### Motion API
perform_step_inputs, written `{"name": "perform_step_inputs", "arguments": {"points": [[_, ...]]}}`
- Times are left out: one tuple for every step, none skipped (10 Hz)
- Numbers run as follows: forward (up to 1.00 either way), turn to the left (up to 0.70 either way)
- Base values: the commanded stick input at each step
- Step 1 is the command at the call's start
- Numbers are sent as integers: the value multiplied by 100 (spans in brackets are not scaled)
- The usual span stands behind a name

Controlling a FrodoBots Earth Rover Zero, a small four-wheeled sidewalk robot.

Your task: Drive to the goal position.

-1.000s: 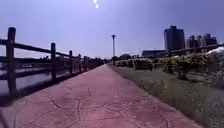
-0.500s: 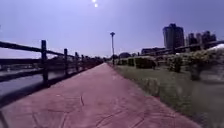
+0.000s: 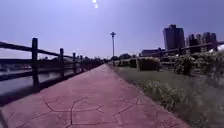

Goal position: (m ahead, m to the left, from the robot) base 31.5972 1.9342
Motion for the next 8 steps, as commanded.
{"name": "perform_step_inputs", "arguments": {"points": [[92, 1], [92, 1], [92, 1], [92, 1], [92, 2], [92, 7], [92, 23], [92, 11]]}}
